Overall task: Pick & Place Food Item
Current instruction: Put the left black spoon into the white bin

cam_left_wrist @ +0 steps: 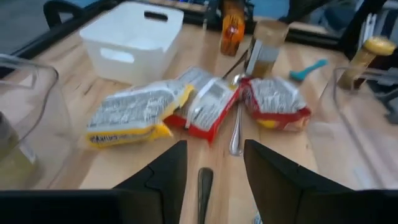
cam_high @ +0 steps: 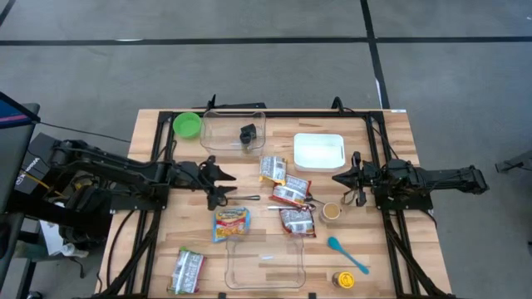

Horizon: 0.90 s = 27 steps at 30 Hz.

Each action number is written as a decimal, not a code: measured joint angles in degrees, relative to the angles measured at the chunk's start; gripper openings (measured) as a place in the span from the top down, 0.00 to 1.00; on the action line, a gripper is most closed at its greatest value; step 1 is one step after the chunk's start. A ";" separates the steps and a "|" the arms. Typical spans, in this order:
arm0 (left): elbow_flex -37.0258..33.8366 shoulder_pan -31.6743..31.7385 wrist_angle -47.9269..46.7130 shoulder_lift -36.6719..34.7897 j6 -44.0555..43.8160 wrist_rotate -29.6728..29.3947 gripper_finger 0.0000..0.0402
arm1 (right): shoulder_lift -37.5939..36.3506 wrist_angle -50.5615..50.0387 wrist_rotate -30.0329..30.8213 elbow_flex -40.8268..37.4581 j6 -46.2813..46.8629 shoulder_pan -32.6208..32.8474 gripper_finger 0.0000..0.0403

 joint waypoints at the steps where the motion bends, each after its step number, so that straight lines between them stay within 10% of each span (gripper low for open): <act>1: 0.00 -0.01 -0.05 0.86 0.00 0.00 0.64 | 0.00 0.00 0.00 0.01 0.00 0.00 1.00; 27: 3.30 1.61 -8.02 9.98 6.48 -1.24 0.70 | -0.01 0.00 -0.01 0.01 0.00 0.00 1.00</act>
